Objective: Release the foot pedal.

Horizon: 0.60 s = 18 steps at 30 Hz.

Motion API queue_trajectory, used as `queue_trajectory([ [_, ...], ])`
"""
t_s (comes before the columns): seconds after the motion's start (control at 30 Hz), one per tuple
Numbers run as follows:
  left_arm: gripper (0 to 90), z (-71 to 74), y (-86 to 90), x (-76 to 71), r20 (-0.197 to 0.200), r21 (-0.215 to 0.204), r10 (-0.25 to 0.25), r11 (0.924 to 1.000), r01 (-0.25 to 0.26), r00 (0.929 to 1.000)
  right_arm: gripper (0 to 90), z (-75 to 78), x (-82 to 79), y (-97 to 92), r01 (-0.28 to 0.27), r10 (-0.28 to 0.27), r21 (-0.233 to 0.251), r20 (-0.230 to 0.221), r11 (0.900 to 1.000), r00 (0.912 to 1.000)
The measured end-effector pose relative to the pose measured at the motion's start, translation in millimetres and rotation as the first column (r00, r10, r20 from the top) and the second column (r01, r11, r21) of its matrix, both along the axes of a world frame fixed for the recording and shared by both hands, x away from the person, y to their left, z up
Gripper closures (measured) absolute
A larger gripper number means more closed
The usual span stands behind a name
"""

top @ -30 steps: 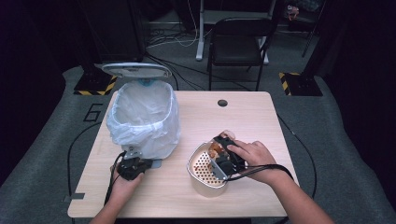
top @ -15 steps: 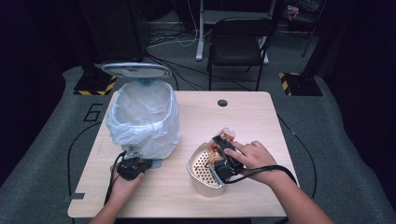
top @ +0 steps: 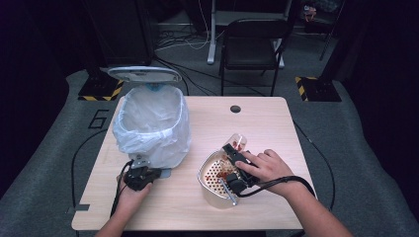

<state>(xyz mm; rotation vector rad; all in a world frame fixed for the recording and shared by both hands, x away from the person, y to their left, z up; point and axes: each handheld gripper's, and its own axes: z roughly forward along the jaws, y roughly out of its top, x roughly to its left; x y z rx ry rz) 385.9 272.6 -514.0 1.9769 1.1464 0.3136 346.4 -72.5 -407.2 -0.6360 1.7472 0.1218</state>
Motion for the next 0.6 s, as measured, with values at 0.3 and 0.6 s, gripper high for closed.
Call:
queue_trajectory([
  [0.3, 90.0, 0.0, 0.0, 0.0, 0.000, -0.001, 0.000, 1.0000, 0.000, 1.0000, 47.9, -1.8, -2.3, 1.9, -0.008, 0.011, -0.066, 0.052, 0.9978, 0.9986],
  [0.6, 90.0, 0.0, -0.2, -0.1, 0.001, -0.001, 0.002, 1.0000, -0.002, 1.0000, 47.9, -3.4, -6.4, 4.7, -0.023, 0.051, -0.182, 0.149, 0.9830, 0.9875],
])
